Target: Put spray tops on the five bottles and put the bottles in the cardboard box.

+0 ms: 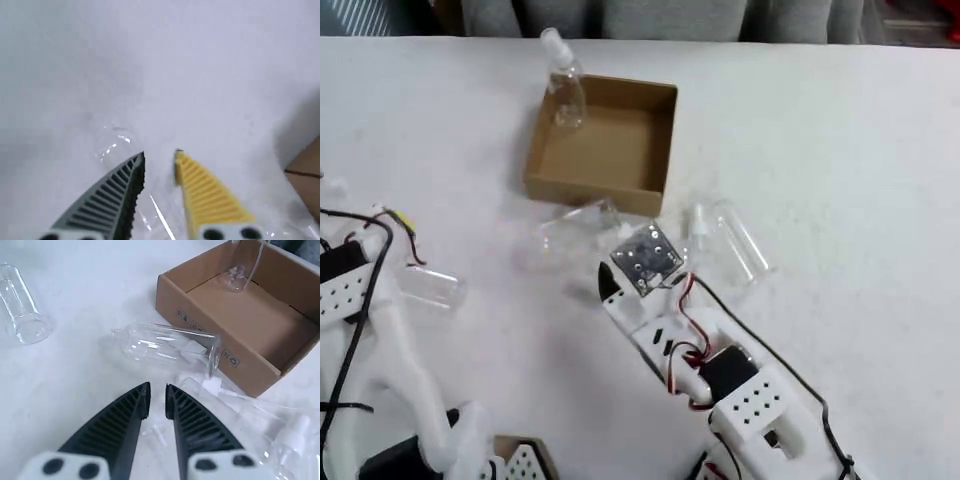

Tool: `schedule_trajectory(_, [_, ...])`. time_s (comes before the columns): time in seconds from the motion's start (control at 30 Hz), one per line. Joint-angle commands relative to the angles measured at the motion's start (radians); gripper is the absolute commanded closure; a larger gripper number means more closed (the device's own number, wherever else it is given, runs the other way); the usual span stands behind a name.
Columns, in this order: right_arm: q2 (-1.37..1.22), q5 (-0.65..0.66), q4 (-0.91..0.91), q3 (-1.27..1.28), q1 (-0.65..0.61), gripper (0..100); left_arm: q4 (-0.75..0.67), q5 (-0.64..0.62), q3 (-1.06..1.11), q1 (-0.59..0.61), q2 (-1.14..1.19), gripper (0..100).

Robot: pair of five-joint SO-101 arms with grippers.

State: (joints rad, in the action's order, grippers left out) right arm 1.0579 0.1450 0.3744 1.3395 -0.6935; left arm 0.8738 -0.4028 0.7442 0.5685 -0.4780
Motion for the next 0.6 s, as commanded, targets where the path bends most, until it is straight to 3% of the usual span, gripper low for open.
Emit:
schedule_trajectory(0.0, [0.021, 0.011, 0.002, -0.015, 0.005, 96.0, 0.051, -0.216, -0.031, 0.064, 0.001, 71])
schedule_trajectory(0.3, [0.021, 0.011, 0.002, -0.015, 0.005, 96.0, 0.068, -0.273, -0.137, 0.101, 0.249, 73])
schedule_trajectory(0.57, [0.021, 0.038, 0.002, -0.015, 0.005, 96.0, 0.149, -0.374, -0.216, 0.131, 0.318, 60])
